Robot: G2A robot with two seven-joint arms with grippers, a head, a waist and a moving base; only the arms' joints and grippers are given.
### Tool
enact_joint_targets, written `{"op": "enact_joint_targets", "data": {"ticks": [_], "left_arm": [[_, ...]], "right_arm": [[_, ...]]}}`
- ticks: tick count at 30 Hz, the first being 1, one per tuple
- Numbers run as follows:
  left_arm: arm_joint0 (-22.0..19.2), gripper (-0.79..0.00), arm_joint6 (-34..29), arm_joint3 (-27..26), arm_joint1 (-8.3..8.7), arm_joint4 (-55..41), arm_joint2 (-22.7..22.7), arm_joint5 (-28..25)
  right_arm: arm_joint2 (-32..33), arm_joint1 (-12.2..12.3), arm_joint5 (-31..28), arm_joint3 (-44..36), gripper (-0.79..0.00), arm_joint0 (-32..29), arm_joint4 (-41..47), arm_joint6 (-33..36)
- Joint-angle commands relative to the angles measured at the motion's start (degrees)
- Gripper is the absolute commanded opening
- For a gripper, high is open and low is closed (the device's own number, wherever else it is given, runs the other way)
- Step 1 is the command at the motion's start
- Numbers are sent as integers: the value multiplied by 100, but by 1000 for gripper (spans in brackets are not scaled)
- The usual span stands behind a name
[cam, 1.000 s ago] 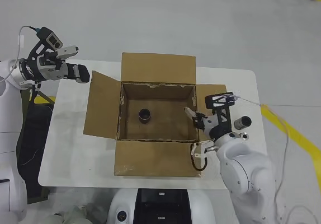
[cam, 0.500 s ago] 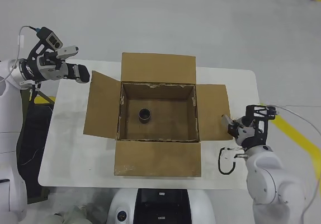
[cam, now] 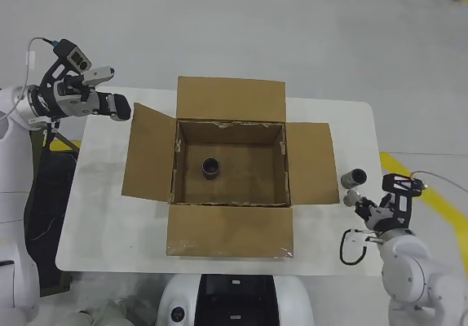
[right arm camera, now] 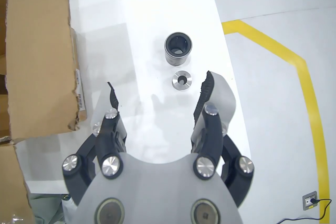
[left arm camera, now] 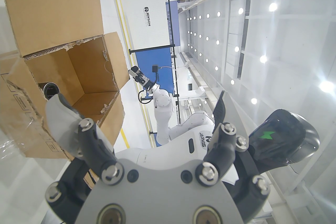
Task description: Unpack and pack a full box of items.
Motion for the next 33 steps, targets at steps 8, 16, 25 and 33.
{"op": "enact_joint_targets", "data": {"ticks": [8, 16, 25, 33], "left_arm": [[0, 0, 0, 0, 0, 0, 0, 0], [0, 0, 0, 0, 0, 0, 0, 0], [0, 0, 0, 0, 0, 0, 0, 0], [0, 0, 0, 0, 0, 0, 0, 0]], "right_arm": [[37, 36, -103, 615, -145, 183, 63, 191], [-17, 64, -96, 1247, -172, 577, 129, 298], [-38, 94, -57, 1805, -182, 952, 189, 326], [-75, 128, -106, 2223, -209, 1283, 176, 375]]}}
